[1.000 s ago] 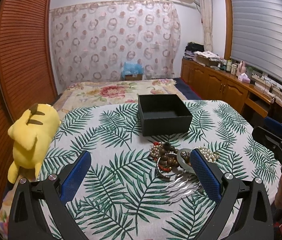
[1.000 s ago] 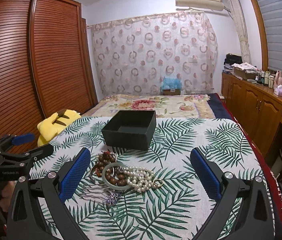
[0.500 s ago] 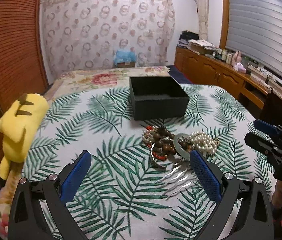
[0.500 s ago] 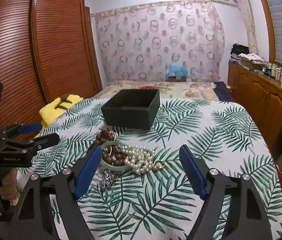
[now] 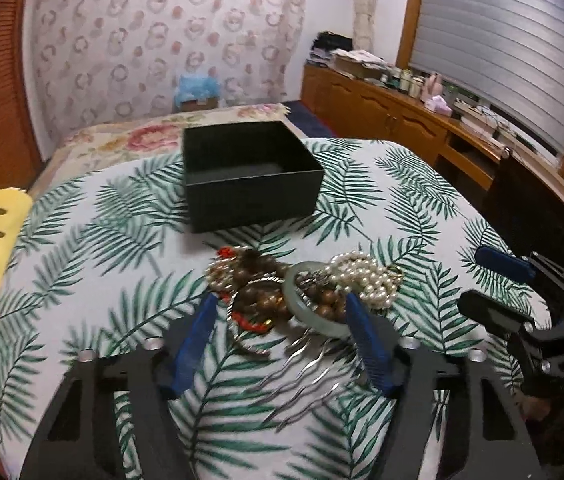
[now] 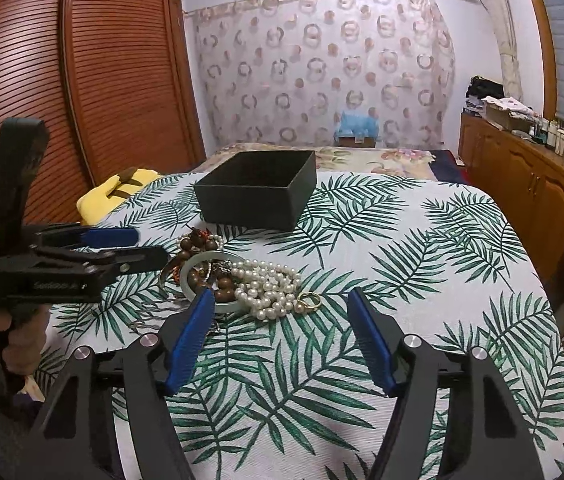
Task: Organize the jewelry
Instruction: 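Lower the left tool onto the pale green jade bangle and grasp it, then grasp the white pearl necklace with the right tool while the left tool lifts the bangle, then carry the bangle and pearls into the black box and open both tools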
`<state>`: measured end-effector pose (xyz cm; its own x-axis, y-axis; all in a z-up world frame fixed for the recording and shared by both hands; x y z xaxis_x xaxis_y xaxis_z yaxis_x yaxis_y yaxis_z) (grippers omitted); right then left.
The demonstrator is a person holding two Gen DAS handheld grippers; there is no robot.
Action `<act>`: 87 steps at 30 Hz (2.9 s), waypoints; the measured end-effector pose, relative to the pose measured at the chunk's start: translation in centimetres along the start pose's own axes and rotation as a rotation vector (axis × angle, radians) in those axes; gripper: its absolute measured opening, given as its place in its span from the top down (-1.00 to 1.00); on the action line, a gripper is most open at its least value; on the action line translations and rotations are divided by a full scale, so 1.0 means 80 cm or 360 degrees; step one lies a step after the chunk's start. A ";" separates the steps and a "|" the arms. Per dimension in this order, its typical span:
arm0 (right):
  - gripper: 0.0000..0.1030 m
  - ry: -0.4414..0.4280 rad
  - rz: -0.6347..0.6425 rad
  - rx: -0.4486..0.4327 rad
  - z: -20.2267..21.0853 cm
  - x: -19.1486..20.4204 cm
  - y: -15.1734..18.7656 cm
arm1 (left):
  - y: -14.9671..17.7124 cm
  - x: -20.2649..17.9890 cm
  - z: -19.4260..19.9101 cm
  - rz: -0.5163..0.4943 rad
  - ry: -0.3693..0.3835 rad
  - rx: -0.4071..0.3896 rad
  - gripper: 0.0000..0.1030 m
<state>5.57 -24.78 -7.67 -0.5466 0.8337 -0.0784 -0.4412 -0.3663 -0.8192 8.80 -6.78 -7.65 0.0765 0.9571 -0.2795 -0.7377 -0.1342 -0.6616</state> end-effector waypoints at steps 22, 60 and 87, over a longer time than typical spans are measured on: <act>-0.35 -0.0096 0.0048 0.0045 -0.018 0.018 0.008 | -0.010 -0.007 -0.062 -0.0166 -0.0088 0.0158 0.58; 0.66 -0.0257 0.0360 0.0389 -0.136 0.016 -0.038 | -0.018 0.023 0.011 0.0011 -0.0040 -0.0153 0.86; 0.84 -0.0138 0.0492 -0.0039 -0.028 -0.010 -0.162 | -0.051 0.036 0.034 0.0030 -0.0062 -0.0266 0.86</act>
<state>13.31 -19.80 1.78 -0.7110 0.6458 -0.2782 -0.2278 -0.5859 -0.7777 10.24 -2.81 -3.87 0.0355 0.9628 -0.2679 -0.6167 -0.1899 -0.7639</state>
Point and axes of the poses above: each gripper's, at about its wrist camera, not at the fingertips, and z roughly against the way its jaws point, x to its left, y to its underside, the point moved 2 cm from there along -z, roughly the way its jaws point, and after that the axes turned 14 degrees about z, right-handed, at the moved point
